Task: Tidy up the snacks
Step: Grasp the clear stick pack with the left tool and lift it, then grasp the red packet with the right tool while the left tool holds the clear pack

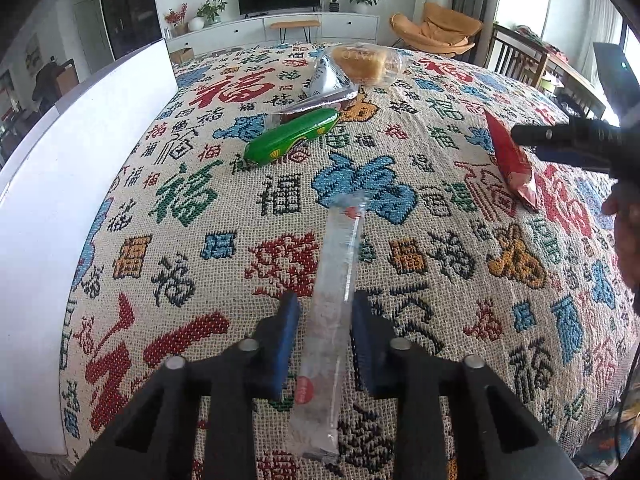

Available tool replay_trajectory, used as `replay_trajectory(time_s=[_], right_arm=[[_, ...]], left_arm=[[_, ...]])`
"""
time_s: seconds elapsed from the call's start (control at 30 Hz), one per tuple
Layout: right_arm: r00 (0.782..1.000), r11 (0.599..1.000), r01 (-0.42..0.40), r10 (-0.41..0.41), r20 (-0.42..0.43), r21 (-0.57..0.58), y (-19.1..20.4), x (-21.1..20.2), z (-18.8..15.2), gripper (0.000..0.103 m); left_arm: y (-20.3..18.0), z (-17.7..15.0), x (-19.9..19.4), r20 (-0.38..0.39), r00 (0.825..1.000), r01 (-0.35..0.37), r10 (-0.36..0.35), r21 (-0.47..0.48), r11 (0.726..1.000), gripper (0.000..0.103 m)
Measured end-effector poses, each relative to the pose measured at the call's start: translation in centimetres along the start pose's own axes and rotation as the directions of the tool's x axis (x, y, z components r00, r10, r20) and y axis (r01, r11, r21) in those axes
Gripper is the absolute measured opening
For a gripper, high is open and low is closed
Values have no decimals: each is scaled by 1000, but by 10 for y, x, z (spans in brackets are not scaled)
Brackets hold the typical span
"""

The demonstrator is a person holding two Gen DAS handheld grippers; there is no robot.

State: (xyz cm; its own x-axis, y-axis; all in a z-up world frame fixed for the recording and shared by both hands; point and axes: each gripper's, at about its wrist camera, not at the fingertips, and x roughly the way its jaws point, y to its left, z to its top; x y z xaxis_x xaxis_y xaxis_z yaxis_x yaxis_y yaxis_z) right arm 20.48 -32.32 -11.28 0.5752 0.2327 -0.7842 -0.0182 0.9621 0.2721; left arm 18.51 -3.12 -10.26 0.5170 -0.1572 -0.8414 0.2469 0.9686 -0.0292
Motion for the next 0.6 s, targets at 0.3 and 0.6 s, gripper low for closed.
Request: replay_trajectory(time_s=[0.3, 0.6], right_arm=[[952, 990, 102, -69, -297, 96, -11, 29, 38, 66], [966, 994, 101, -89, -245, 38, 15, 18, 28, 12]], left_arm=[[15, -11, -23, 19, 992, 124, -123, -140, 982, 18], [44, -30, -62, 79, 983, 183, -169, -249, 951, 18]])
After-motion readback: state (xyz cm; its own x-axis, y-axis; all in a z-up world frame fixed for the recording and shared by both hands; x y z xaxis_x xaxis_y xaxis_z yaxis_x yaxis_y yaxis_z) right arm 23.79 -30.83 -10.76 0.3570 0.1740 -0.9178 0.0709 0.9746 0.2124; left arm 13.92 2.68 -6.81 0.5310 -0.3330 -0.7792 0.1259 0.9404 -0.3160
